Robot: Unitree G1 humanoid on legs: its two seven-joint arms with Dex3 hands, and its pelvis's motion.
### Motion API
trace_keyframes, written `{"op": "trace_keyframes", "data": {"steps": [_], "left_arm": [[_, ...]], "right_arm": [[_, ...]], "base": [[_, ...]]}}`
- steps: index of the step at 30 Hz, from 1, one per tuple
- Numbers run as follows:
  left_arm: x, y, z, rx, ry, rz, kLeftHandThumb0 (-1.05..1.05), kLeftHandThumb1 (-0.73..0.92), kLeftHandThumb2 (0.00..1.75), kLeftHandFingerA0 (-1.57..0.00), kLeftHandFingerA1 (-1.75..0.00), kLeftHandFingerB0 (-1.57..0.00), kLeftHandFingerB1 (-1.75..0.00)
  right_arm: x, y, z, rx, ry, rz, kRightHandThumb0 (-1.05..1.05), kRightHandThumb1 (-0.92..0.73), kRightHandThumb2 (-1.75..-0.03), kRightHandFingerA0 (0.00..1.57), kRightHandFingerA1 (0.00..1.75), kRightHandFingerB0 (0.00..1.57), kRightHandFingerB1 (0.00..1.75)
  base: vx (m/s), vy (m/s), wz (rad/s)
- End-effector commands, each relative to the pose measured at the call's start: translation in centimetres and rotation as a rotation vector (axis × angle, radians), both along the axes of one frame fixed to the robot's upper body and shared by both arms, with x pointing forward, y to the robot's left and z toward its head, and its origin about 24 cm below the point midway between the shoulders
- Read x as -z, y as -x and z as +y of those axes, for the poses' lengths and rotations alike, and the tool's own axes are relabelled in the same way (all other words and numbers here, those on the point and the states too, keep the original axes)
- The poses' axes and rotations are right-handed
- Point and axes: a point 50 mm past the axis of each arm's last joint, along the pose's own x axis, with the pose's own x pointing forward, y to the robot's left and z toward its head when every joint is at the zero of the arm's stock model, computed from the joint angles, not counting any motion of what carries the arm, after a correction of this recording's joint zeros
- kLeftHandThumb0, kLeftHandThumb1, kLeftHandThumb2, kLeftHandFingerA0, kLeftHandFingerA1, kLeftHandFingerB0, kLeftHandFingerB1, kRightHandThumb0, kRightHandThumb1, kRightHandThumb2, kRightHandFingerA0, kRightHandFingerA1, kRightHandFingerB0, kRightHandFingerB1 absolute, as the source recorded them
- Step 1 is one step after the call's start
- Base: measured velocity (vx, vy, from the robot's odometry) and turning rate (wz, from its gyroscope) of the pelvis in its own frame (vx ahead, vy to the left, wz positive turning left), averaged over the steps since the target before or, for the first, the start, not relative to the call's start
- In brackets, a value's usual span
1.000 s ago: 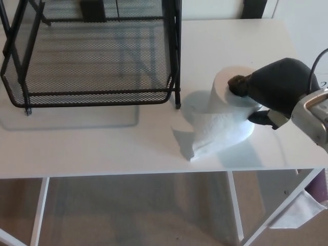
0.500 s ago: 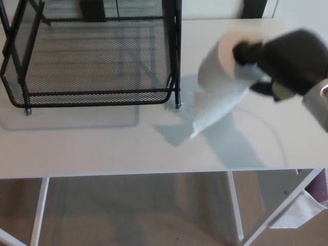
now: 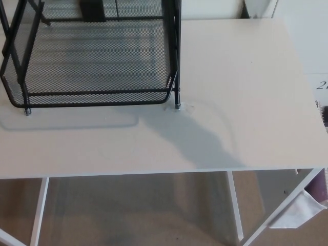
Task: The robot walks towards a desk on which a file tray is kept in the middle and a toilet paper roll is kept on its right. The robot uses its right hand to hook on finger in the gap of the roll and grabs it, lifts it and places it on the tray.
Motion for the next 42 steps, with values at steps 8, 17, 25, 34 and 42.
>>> {"op": "trace_keyframes", "data": {"steps": [8, 17, 25, 34, 42], "left_arm": [[-0.3, -0.7, 0.0, 0.045, -0.033, -0.018, -0.62, 0.18, 1.09, -0.25, -0.79, 0.0, -0.67], [-0.5, -1.4, -0.2, 0.043, -0.006, -0.05, -0.62, 0.12, 1.06, -0.23, -0.79, 0.0, -0.68], [-0.5, -1.7, -0.3, 0.047, -0.018, -0.044, -0.6, 0.17, 1.08, -0.21, -0.76, 0.0, -0.67], [-0.6, -2.2, -0.5, 0.081, -0.015, -0.038, -0.6, 0.13, 1.05, -0.18, -0.75, -0.01, -0.67], [-0.3, -2.3, -1.0, 0.087, -0.012, -0.021, -0.59, 0.13, 1.05, -0.18, -0.74, -0.02, -0.67]], "right_arm": [[-1.9, -1.0, 6.8, -0.12, 0.084, 0.267, -0.34, -0.62, -0.65, 0.89, 1.63, 0.87, 0.8], [2.2, -4.2, 9.8, -0.034, 0.289, 0.492, -0.4, -0.56, -0.58, 0.79, 1.68, 0.85, 0.91], [7.4, -5.5, 11.2, -0.019, 0.445, 0.728, -0.4, -0.54, -0.56, 0.84, 1.58, 0.93, 0.65], [11.6, -5.5, 12.4, -0.05, 0.488, 0.871, -0.36, -0.55, -0.6, 0.84, 1.43, 0.86, 0.75], [13.1, -5.6, 13.4, -0.055, 0.442, 0.859, -0.38, -0.54, -0.61, 0.79, 1.54, 0.83, 0.79]], "base": [[0.0, 0.0, 0.0], [0.0, 0.0, 0.0], [0.0, 0.0, 0.0], [0.0, 0.0, 0.0], [0.0, 0.0, 0.0]]}}
